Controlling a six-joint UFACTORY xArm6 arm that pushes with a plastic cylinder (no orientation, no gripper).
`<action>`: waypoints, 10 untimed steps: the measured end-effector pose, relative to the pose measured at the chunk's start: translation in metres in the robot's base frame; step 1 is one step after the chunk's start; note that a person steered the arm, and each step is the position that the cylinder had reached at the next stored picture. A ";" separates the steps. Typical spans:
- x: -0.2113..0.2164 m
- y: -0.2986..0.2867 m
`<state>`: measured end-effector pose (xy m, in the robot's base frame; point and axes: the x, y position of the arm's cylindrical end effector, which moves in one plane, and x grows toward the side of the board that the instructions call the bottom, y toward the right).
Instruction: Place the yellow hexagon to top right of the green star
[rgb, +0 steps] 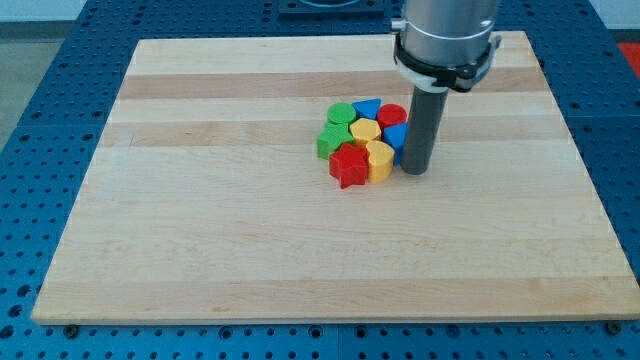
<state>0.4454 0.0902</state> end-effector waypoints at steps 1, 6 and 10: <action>-0.005 -0.011; -0.025 -0.051; -0.056 -0.055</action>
